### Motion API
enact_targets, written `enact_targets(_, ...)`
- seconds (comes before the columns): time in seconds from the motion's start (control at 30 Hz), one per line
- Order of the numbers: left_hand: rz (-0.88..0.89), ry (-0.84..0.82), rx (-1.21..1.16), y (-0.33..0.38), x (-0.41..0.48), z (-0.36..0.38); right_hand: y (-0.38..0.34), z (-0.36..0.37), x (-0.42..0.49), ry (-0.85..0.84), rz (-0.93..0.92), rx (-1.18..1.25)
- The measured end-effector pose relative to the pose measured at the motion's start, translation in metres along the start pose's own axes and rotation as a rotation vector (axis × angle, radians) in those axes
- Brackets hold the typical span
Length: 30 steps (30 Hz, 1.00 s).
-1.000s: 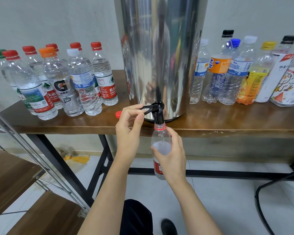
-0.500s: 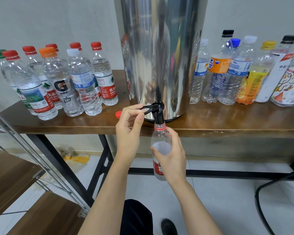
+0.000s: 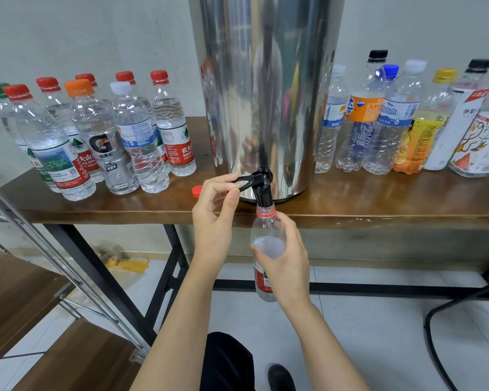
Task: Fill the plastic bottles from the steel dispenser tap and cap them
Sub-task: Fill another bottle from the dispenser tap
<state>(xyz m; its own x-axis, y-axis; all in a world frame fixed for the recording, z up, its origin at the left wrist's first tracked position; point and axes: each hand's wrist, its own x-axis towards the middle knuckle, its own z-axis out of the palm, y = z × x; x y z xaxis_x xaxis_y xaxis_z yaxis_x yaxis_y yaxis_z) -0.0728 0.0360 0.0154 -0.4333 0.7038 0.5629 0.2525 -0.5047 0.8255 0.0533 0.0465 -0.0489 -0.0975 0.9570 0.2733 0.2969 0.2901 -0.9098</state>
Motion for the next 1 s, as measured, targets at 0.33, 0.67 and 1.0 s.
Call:
enact_targets(0.33,0.005,0.001,0.005,0.0009,0.0,0.0,0.0011,0.0006,0.0003,-0.007,0.011,0.0)
enact_targets(0.67,0.007,-0.001,0.014,0.0,0.0004,-0.0005,0.0003,0.0006,-0.0002,-0.006,0.017,0.001)
enact_targets(1.0,0.0,-0.002,0.002,0.0019,0.0,0.0008,0.0002,0.0003,-0.0006,-0.002,0.011,0.001)
